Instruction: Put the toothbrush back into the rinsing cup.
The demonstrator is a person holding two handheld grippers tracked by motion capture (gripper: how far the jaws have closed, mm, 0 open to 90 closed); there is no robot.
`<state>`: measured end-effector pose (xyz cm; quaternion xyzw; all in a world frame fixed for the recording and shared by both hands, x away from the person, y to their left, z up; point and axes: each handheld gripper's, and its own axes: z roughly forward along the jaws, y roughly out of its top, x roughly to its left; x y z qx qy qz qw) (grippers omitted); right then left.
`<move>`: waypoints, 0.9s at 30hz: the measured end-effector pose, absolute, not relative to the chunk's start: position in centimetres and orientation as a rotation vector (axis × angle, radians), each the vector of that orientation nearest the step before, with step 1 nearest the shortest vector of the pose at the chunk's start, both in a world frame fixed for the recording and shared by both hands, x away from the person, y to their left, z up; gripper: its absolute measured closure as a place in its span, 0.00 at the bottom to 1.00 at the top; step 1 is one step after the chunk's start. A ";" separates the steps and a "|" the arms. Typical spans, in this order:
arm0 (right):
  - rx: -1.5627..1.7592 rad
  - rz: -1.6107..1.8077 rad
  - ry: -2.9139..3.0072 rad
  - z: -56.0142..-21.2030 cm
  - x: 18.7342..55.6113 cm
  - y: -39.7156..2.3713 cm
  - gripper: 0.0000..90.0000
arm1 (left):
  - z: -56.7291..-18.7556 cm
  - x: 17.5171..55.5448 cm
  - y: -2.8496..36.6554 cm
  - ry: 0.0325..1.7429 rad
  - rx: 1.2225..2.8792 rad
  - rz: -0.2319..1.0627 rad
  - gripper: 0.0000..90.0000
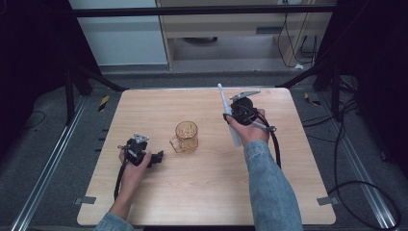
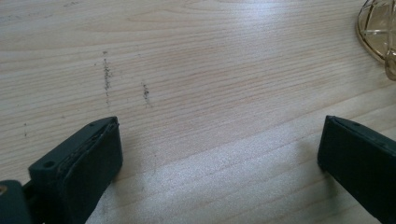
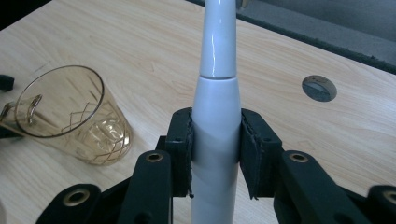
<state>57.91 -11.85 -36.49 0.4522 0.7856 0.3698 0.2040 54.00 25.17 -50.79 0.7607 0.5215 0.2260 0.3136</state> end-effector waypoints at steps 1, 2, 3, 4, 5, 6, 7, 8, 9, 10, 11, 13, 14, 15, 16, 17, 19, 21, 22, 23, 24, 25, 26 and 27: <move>1.261 1.031 2.191 -36.5 57.9 -11.9 0.74 | -50.8 54.0 25.2 1.375 2.006 0.596 0.00; 1.269 1.045 2.176 -36.4 57.9 -12.0 0.74 | -50.8 54.0 25.2 1.374 2.006 0.595 0.00; 1.269 1.045 2.176 -36.4 57.9 -12.0 0.74 | -50.8 54.0 25.2 1.374 2.006 0.595 0.00; 1.268 1.054 2.164 -36.2 57.9 -12.1 0.74 | -50.8 54.0 25.2 1.374 2.008 0.595 0.00; 1.268 1.059 2.160 -36.2 57.9 -12.1 0.74 | -50.8 54.1 25.2 1.374 2.007 0.595 0.00; 1.262 1.059 2.156 -36.1 57.8 -12.1 0.74 | -50.8 54.1 25.2 1.374 2.007 0.595 0.00; 1.262 1.059 2.156 -36.1 57.8 -12.1 0.74 | -50.8 54.1 25.2 1.374 2.007 0.595 0.00; 1.258 1.065 2.147 -36.0 57.9 -11.9 0.74 | -50.8 54.1 25.2 1.374 2.007 0.595 0.00; 1.258 1.065 2.147 -36.0 57.9 -11.9 0.74 | -50.8 54.1 25.2 1.374 2.007 0.595 0.00; 1.257 1.074 2.139 -36.0 57.9 -11.7 0.74 | -50.8 54.1 25.2 1.374 2.007 0.595 0.00; 1.257 1.074 2.139 -36.0 57.9 -11.7 0.74 | -50.8 54.1 25.2 1.374 2.007 0.595 0.00; 1.251 1.089 2.120 -35.9 58.0 -11.3 0.74 | -50.8 54.1 25.2 1.374 2.008 0.595 0.00; 1.251 1.096 2.111 -35.9 58.0 -11.2 0.74 | -50.8 54.1 25.2 1.374 2.008 0.595 0.00; 1.251 1.096 2.111 -35.9 58.0 -11.2 0.74 | -50.8 54.1 25.2 1.374 2.008 0.595 0.00; 1.251 1.108 2.096 -35.7 58.0 -10.9 0.74 | -50.8 54.1 25.2 1.374 2.009 0.596 0.00; 1.251 1.108 2.096 -35.7 58.0 -10.9 0.74 | -50.8 54.1 25.2 1.374 2.009 0.596 0.00; 1.244 1.108 2.093 -35.5 58.1 -10.5 0.74 | -50.8 54.2 25.2 1.375 2.006 0.596 0.00; 1.226 1.107 2.104 -35.3 58.2 -10.1 0.74 | -50.8 54.2 25.2 1.374 2.004 0.596 0.00; 1.217 1.116 2.102 -35.2 58.2 -9.8 0.74 | -50.8 54.2 25.2 1.374 2.004 0.596 0.00; 1.215 1.129 2.096 -35.1 58.2 -9.8 0.74 | -50.8 54.2 25.2 1.375 2.003 0.596 0.00; 1.218 1.136 2.091 -35.1 58.2 -9.7 0.74 | -50.8 54.2 25.2 1.375 2.004 0.596 0.00; 1.222 1.146 2.089 -35.0 58.3 -9.6 0.74 | -50.8 54.2 25.2 1.375 2.003 0.597 0.00; 1.216 1.150 2.086 -35.0 58.3 -9.5 0.74 | -50.8 54.2 25.2 1.375 2.005 0.597 0.00; 1.216 1.150 2.086 -35.0 58.3 -9.5 0.74 | -50.8 54.2 25.2 1.375 2.005 0.597 0.00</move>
